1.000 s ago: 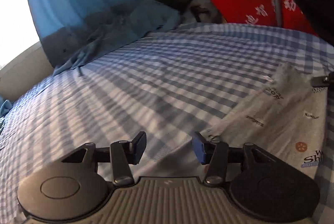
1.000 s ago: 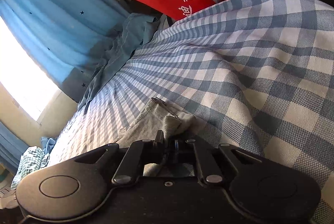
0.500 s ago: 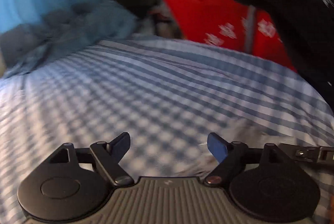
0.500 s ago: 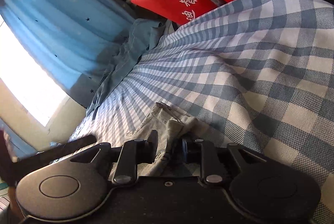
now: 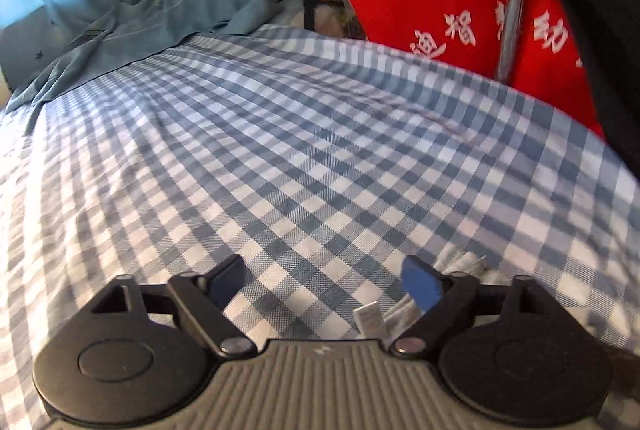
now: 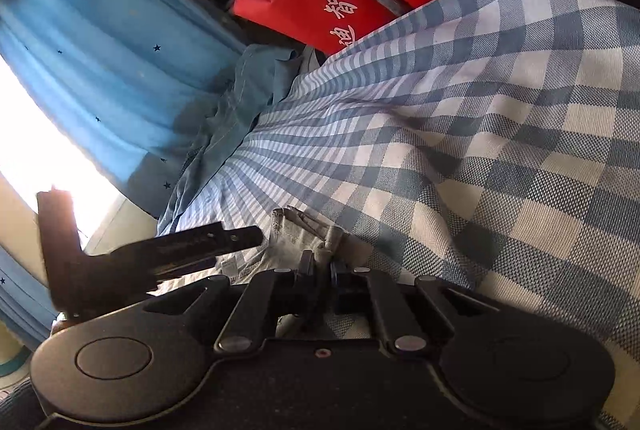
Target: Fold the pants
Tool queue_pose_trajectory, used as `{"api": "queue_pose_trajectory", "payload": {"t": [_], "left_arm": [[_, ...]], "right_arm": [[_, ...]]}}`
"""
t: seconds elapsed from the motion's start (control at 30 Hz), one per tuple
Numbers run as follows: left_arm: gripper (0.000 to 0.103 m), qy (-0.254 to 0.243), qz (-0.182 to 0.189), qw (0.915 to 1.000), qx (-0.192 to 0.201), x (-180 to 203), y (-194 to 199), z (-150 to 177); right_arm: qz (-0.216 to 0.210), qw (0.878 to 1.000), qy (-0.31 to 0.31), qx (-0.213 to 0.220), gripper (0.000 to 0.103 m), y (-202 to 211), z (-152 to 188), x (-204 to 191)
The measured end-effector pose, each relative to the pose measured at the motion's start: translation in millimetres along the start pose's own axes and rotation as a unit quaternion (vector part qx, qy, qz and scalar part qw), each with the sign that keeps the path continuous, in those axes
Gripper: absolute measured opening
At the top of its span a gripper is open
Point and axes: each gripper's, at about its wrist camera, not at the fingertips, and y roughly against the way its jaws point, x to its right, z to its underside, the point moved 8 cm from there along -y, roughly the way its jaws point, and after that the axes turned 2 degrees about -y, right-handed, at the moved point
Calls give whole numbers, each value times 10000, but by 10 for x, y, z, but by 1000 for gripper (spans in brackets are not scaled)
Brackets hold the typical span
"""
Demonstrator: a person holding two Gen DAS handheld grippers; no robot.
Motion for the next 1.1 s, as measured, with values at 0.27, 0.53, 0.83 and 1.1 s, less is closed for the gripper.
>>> {"api": "queue_pose_trajectory", "payload": {"t": [0.27,0.53,0.83,1.1], "left_arm": [[101,345,292,9988,-198,20,230,-85],[99,940,1049,9863,-861,91,234,-100],[97,1770,2212,9445,-1662,115,189,-3],[97,2043,2444,9301,-1832,138,161,15]], "right_arm": [[30,9999,108,15,11,-4,13,-44],[230,9985,503,18,15,-11,24,-148],[956,9445,3106,487,9,111,284,-724],[1146,8662,4826,604,3,107,660,-1046]]}}
